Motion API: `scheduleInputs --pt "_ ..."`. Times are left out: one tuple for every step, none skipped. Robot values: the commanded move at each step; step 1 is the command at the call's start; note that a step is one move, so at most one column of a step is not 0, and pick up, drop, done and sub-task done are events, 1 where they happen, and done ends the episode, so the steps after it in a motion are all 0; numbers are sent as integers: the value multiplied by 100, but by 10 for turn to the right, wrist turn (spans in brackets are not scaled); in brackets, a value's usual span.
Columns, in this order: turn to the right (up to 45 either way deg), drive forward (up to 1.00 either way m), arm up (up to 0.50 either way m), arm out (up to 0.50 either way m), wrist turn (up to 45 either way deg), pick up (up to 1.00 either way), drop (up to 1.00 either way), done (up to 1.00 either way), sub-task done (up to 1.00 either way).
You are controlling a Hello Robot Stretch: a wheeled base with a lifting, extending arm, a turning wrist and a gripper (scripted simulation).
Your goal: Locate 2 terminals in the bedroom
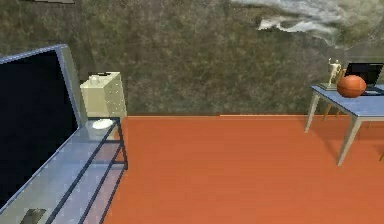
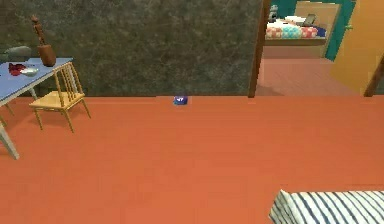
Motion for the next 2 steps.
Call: scheduleInputs --pt "-450 0 0 0 0 0 0 0 0" --pt "0 0 0 0 0 0 0 0 100"
